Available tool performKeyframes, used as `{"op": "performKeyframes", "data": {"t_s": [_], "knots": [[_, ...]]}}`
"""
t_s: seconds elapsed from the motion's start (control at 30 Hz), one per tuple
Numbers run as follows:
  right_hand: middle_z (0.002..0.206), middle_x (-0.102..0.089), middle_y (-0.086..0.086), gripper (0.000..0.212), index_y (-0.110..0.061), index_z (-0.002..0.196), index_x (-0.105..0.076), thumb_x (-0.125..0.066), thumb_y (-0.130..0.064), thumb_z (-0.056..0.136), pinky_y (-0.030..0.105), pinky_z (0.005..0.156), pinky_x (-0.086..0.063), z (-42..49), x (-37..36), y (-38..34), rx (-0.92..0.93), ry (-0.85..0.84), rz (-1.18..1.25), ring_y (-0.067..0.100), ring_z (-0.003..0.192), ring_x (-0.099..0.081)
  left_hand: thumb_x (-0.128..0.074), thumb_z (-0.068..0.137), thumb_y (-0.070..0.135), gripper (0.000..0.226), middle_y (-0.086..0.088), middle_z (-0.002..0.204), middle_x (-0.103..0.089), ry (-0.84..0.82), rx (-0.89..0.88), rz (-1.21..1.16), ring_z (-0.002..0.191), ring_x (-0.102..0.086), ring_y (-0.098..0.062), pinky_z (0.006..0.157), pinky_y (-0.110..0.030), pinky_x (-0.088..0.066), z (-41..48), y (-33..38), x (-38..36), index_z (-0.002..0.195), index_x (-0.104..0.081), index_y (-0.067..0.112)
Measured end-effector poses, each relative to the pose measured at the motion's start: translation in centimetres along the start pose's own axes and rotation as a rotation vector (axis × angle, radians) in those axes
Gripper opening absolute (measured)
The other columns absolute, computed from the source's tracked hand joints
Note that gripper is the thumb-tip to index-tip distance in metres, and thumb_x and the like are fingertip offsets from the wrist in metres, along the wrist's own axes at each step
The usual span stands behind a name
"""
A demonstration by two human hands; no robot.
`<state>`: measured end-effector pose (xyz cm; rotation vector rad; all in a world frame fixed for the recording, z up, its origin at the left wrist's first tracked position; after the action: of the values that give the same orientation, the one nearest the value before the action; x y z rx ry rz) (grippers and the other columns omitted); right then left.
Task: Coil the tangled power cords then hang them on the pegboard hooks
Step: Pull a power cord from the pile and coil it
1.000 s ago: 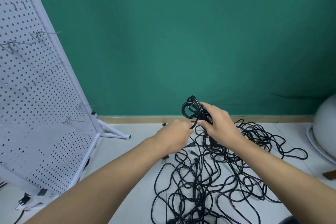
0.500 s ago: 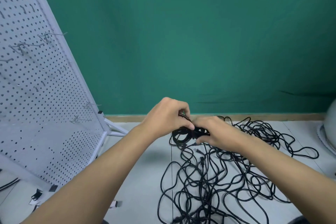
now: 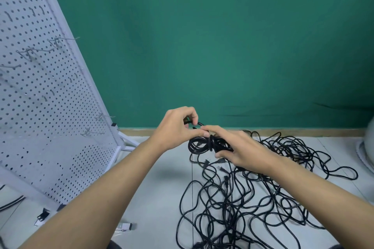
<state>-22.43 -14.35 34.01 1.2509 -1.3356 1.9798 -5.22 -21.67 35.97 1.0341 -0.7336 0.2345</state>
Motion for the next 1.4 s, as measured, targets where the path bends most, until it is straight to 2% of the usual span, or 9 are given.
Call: {"op": "performKeyframes", "data": {"t_s": [0.23, 0.37, 0.6, 0.73, 0.83, 1.0, 1.13, 1.3, 1.4], "knots": [[0.136, -0.062, -0.020, 0.065, -0.035, 0.148, -0.043, -0.075, -0.020, 0.094, 0.009, 0.092, -0.040, 0.2, -0.1, 0.7, -0.012, 0.111, 0.102, -0.017, 0.111, -0.054, -0.070, 0.091, 0.054, 0.023, 0.013, 0.099, -0.071, -0.084, 0.012, -0.028, 0.097, -0.064, -0.004, 0.087, -0.025, -0.049, 0.2, -0.3, -0.6, 0.093, -0.075, 0.031], [0.137, -0.060, -0.026, 0.062, -0.053, 0.140, -0.043, -0.074, -0.025, 0.094, 0.046, 0.104, -0.049, -0.1, -0.1, 1.7, -0.091, 0.137, 0.206, 0.036, 0.107, -0.068, -0.046, 0.108, 0.037, 0.034, 0.012, 0.107, -0.076, -0.130, 0.247, -0.290, 0.106, -0.067, -0.007, 0.095, -0.034, -0.050, -0.2, -2.0, -0.7, 0.103, -0.078, 0.029], [0.134, -0.064, -0.016, 0.056, -0.043, 0.137, -0.052, -0.074, -0.015, 0.094, 0.073, 0.101, -0.043, 0.2, -0.7, 2.5, -0.137, 0.218, 0.532, 0.061, 0.110, -0.055, -0.049, 0.108, 0.010, 0.027, -0.019, 0.107, -0.076, -0.090, 0.405, -0.716, 0.094, -0.071, -0.027, 0.091, -0.037, -0.061, -0.4, -3.5, -2.1, 0.110, -0.075, 0.004], [0.134, -0.065, -0.014, 0.053, -0.029, 0.138, -0.053, -0.070, -0.004, 0.096, 0.031, 0.116, -0.039, 0.3, -0.3, 2.5, -0.150, 0.334, 0.650, 0.010, 0.133, -0.055, -0.059, 0.105, 0.019, 0.023, -0.010, 0.097, -0.077, -0.143, 0.474, -0.673, 0.067, -0.064, -0.015, 0.063, -0.020, -0.052, -0.8, -3.7, -3.6, 0.116, -0.072, 0.004], [0.133, -0.065, -0.018, 0.051, -0.034, 0.138, -0.054, -0.070, -0.008, 0.096, 0.031, 0.116, -0.041, 0.3, -0.2, 3.6, -0.230, 0.399, 0.594, 0.001, 0.129, -0.056, -0.056, 0.106, 0.017, 0.019, -0.009, 0.088, -0.075, -0.199, 0.429, -0.467, 0.050, -0.051, -0.012, 0.050, -0.018, -0.041, -0.8, -2.7, -4.5, 0.116, -0.067, 0.006], [0.135, -0.065, -0.011, 0.058, -0.031, 0.150, -0.048, -0.070, -0.021, 0.097, 0.027, 0.107, -0.044, 0.1, -0.6, 5.1, -0.387, 0.413, 0.347, 0.009, 0.124, -0.059, -0.056, 0.104, 0.019, 0.013, -0.010, 0.083, -0.072, -0.233, 0.502, -0.366, 0.048, -0.044, -0.013, 0.047, -0.020, -0.037, -0.7, -1.9, -5.3, 0.100, -0.066, 0.012], [0.133, -0.068, -0.002, 0.055, -0.026, 0.149, -0.050, -0.068, -0.025, 0.097, 0.042, 0.107, -0.049, 0.4, -0.8, 5.9, -0.474, 0.458, 0.242, 0.025, 0.122, -0.062, -0.054, 0.103, 0.016, 0.018, -0.007, 0.077, -0.073, -0.239, 0.482, -0.382, 0.048, -0.046, -0.012, 0.049, -0.022, -0.039, -0.6, -0.3, -5.7, 0.097, -0.071, 0.014], [0.095, -0.068, -0.005, 0.059, -0.032, 0.150, -0.048, -0.071, -0.032, 0.096, 0.025, 0.074, -0.046, 0.3, -0.1, 5.5, -0.505, 0.389, 0.229, 0.017, 0.081, -0.059, -0.055, 0.101, 0.022, 0.021, -0.006, 0.077, -0.076, -0.208, 0.398, -0.421, 0.053, -0.054, -0.018, 0.058, -0.029, -0.043, -0.6, 1.3, -5.4, 0.100, -0.072, 0.012], [0.114, -0.073, 0.010, 0.062, -0.033, 0.148, -0.050, -0.076, -0.036, 0.092, 0.030, 0.081, -0.045, -0.2, 0.1, 5.6, -0.534, 0.322, 0.243, 0.028, 0.109, -0.065, -0.067, 0.097, 0.020, 0.021, -0.004, 0.084, -0.075, -0.304, 0.309, -0.537, 0.082, -0.074, -0.024, 0.076, -0.032, -0.053, -0.9, 2.2, -5.1, 0.116, -0.067, 0.009]]}}
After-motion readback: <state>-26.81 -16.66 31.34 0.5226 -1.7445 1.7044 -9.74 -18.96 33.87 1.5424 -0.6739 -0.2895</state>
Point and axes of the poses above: each hand's wrist, its own z-axis towards the middle knuckle, its own x-axis out of the back of the hand, y = z × x, the point moved 6 cm from there along z, towards the middle knuckle
